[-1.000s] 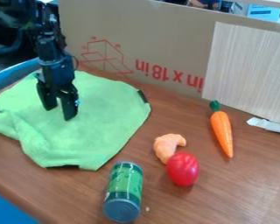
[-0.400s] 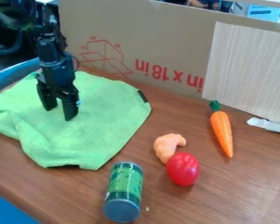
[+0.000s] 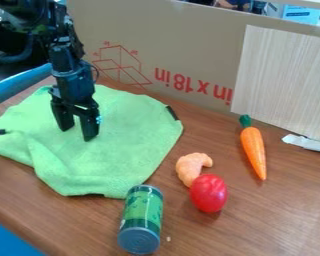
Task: Fold the cloth
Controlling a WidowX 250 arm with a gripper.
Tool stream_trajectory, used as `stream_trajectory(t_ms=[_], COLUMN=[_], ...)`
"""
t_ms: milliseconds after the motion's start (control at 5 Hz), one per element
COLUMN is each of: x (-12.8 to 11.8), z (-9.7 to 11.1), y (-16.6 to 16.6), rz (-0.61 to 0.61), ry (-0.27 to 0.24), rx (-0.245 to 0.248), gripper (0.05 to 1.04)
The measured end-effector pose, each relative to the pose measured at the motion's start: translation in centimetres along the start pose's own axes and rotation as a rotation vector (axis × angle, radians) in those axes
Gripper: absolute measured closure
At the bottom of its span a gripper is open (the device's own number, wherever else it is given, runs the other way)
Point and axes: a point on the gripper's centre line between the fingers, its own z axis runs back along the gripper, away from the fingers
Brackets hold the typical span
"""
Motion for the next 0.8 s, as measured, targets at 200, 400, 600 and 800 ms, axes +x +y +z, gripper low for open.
stream_trajectory(t_ms=[200,400,600,800], x=[0.3,0.0,-0.6,-0.8], z=[3.4,6.4,10.5,14.4], y=[0.0,-0.6,0.5,1.3], rz=[0.015,0.014,0.032,0.005], ry=[-0.109,-0.157,-0.197,-0.188], rx=[0.079,0.052,0.033,-0.001], gripper=[0.084,0.084,0.084,0.084])
